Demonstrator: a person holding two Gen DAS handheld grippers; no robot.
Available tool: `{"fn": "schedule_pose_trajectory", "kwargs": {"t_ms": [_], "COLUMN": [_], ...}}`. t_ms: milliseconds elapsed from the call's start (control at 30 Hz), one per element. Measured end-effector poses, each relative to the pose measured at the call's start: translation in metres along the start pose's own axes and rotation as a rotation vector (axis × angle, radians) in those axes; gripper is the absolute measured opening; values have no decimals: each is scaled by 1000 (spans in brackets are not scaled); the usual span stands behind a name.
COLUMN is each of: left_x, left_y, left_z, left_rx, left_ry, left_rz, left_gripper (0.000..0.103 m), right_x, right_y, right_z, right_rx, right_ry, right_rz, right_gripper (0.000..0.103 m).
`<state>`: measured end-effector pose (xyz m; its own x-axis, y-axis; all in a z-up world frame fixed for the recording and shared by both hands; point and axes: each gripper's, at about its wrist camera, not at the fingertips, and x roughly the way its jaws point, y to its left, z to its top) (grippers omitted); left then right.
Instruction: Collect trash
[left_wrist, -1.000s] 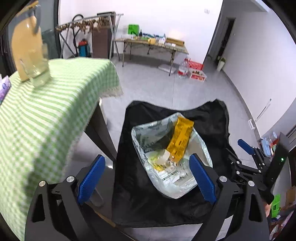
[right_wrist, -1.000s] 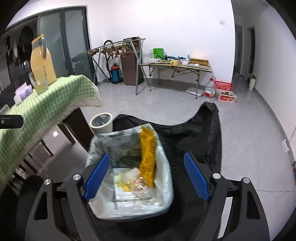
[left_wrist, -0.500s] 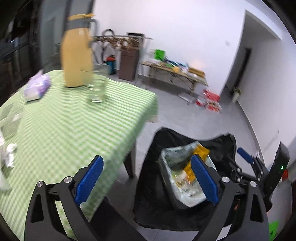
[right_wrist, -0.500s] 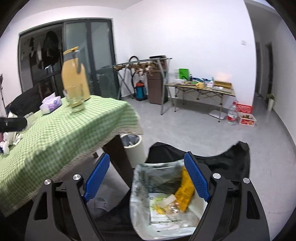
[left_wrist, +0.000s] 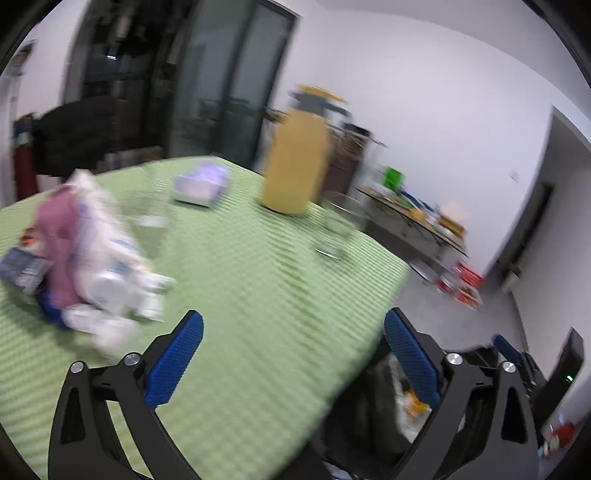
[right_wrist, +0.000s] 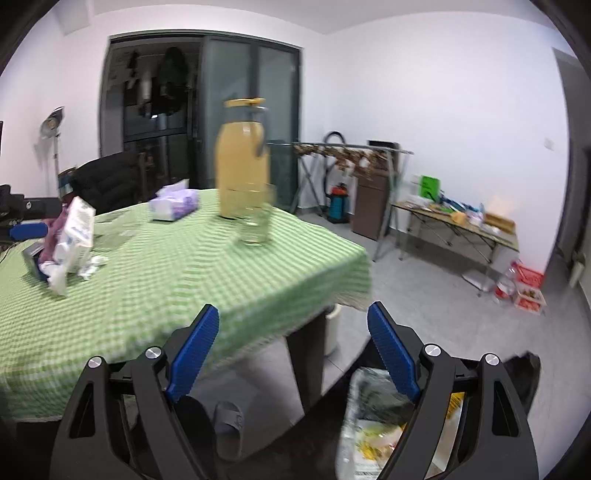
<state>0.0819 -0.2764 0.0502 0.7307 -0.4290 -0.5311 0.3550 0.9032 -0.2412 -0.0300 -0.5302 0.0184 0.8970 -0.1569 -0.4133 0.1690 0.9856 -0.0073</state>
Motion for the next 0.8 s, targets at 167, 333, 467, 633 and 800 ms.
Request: {"fn": "schedule_pose_trajectory", "kwargs": {"t_ms": [167, 333, 467, 633, 800], "left_x": [-20, 1, 36, 61, 43], "left_y": [76, 159, 192, 212, 228], "left_z": [29, 63, 74, 68, 67], "left_rx": [-34, -124, -153, -139, -179], "left_ry": [-114, -67, -14, 4, -87], "left_rz": [177, 300, 288, 326, 149], "left_gripper": [95, 95, 94, 65, 15], "right_x": [8, 15, 20, 23, 32], "right_y": [40, 70, 92, 117, 140], "right_z": [7, 8, 7, 7, 9], "right_rx": [-63, -104, -137, -201, -242], "right_ry": [5, 18, 41, 66, 93], "right_rz": [53, 94, 117, 134, 160], "right_gripper": [79, 79, 79, 79, 79]}}
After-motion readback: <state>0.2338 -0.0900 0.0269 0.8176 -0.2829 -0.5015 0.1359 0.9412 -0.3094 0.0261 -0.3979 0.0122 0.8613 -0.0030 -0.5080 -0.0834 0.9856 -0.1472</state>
